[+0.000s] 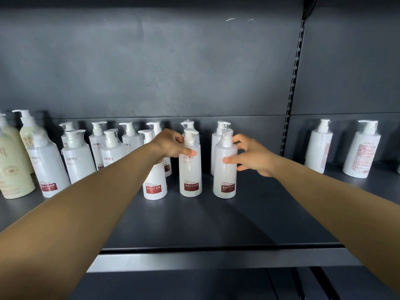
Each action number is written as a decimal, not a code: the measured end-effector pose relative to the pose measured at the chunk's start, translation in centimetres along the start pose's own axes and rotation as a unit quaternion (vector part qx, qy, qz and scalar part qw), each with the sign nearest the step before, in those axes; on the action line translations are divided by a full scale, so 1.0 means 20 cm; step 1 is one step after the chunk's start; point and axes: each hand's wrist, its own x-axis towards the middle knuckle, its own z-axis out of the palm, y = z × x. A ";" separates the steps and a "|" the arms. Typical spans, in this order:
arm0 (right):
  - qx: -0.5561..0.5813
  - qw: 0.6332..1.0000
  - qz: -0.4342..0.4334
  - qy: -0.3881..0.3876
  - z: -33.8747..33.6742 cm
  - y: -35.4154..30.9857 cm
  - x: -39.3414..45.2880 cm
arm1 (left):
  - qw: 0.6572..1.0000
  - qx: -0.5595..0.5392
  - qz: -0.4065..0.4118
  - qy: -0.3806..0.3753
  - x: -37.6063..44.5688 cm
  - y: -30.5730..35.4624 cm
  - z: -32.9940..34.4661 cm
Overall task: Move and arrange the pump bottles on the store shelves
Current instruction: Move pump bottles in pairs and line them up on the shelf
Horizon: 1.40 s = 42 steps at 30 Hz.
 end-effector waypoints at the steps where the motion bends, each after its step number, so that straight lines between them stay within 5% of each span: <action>1: -0.001 1.000 0.000 0.001 0.00 0.00 0.00 | 1.000 0.001 -0.001 0.000 0.00 0.00 0.00; 16: -0.039 0.999 -0.010 0.021 0.02 -0.02 -0.06 | 0.999 -0.007 -0.026 0.022 -0.02 -0.02 0.04; 20: -0.135 0.990 -0.032 -0.003 -0.06 -0.02 -0.08 | 0.994 0.110 -0.017 0.014 -0.09 0.06 0.03; 23: -0.231 0.972 -0.023 -0.019 -0.18 0.00 -0.12 | 0.961 0.274 -0.039 -0.022 -0.17 0.16 0.02; 28: -0.358 0.933 -0.012 -0.043 -0.43 0.04 -0.23 | 0.916 0.380 -0.103 -0.078 -0.32 0.40 0.05; 42: -0.501 0.862 -0.014 -0.071 -1.26 0.24 -0.65 | 0.889 0.446 -0.054 -0.087 -0.54 1.08 0.67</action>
